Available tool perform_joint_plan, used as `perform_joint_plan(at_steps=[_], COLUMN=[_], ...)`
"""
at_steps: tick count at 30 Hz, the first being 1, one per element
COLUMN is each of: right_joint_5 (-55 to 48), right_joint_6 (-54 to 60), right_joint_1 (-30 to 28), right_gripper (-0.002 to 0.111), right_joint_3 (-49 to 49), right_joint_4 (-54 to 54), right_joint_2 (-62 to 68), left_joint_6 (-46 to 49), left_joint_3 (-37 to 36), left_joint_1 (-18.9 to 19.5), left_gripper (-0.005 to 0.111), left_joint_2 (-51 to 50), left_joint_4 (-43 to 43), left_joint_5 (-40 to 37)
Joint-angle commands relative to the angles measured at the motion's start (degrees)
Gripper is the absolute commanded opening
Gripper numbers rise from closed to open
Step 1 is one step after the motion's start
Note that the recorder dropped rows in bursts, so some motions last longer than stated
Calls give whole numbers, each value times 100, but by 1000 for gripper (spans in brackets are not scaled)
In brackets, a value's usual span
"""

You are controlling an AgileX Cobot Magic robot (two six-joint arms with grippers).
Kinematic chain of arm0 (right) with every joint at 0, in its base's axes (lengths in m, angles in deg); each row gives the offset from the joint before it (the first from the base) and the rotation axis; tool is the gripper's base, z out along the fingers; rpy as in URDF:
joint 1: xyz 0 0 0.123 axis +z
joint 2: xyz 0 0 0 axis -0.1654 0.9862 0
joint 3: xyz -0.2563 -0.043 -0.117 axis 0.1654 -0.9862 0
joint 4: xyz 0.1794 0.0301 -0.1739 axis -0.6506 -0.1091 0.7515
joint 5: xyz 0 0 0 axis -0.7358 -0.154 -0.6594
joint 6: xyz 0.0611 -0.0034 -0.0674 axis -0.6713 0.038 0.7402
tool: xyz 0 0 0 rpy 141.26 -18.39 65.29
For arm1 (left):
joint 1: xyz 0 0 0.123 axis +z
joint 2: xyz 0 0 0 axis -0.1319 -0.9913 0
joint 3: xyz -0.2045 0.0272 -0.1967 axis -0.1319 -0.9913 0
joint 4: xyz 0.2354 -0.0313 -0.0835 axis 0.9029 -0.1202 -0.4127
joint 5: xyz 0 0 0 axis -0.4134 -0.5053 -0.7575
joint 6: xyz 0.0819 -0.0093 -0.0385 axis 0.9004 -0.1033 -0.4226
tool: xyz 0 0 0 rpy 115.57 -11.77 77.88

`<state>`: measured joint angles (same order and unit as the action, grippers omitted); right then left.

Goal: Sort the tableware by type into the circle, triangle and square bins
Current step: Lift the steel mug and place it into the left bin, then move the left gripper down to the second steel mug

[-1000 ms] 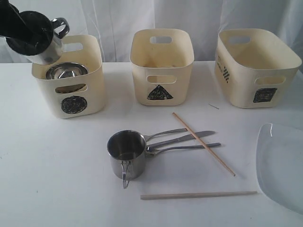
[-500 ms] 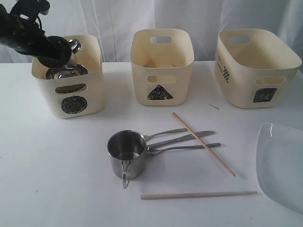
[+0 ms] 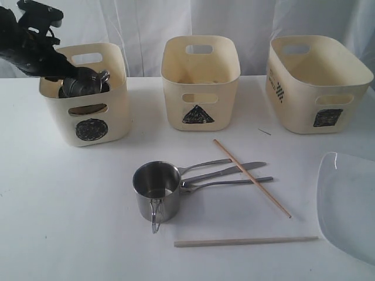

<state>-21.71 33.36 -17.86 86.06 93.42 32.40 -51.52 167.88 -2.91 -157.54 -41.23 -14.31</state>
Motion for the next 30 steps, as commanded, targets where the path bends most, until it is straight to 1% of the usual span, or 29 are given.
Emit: perform_joint_plan(at_steps=[1, 4, 7, 10, 12, 14, 17, 20, 22, 26, 27, 28, 30], right_joint_5=[53, 53, 53, 53, 53, 53, 53, 53, 53, 40, 40, 41, 41], right_joint_6=[-32, -32, -32, -32, -32, -32, -32, -32, -32, -25, -25, -35, -35], right_joint_1=[-3, -3, -3, -3, -3, -3, -3, -3, -3, -3, -3, -3, -3], right_gripper=[0, 0, 0, 0, 0, 0, 0, 0, 0, 0, 0, 0, 0], right_joint_3=[-33, -33, -33, -33, -33, -33, -33, -33, -33, -33, -33, -33, -33], right_joint_4=[38, 38, 38, 38, 38, 38, 38, 38, 38, 38, 38, 38, 38], right_joint_2=[-39, -39, -39, -39, -39, -39, -39, -39, -39, -39, -39, -39, -39], left_joint_6=[-101, 174, 784, 1326, 1919, 2416, 2645, 2688, 2804, 2816, 2849, 2911, 2965], left_joint_3=[37, 26, 26, -75, -197, -339, -579, -649, -649, -649, -649, -649, -649], left_joint_1=[11, 11, 11, 11, 11, 11, 11, -15, -153, -607, -754, -993, -1256], left_gripper=[47, 47, 47, 47, 47, 47, 47, 47, 47, 47, 47, 47, 47], left_joint_2=[460, 787, 1105, 1542, 1947, 2396, 2986, 3308, 3342, 3268, 3204, 3092, 2866], left_joint_4=[-292, -698, -1292, -2134, -2800, -3259, -3495, -3560, -3605, -3675, -3683, -3683, -3683], left_joint_5=[-456, -714, -1048, -1573, -2037, -2275, -2301, -2802, -3082, -3391, -3498, -3675, -3781])
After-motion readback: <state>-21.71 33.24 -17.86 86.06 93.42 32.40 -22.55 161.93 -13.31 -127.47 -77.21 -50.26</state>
